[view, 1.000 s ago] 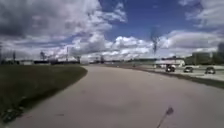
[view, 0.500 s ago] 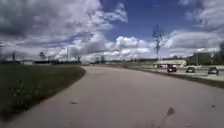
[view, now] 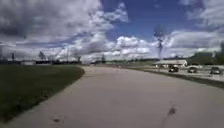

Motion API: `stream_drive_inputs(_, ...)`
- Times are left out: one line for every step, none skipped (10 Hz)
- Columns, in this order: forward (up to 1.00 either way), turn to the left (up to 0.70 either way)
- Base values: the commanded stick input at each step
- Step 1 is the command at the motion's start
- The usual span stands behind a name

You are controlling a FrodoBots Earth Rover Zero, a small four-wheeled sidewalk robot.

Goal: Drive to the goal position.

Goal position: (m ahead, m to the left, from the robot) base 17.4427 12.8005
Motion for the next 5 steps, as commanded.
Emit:
stream_drive_inputs(1.00,0.00)
stream_drive_inputs(1.00,0.00)
stream_drive_inputs(1.00,0.00)
stream_drive_inputs(1.00,0.00)
stream_drive_inputs(1.00,0.00)
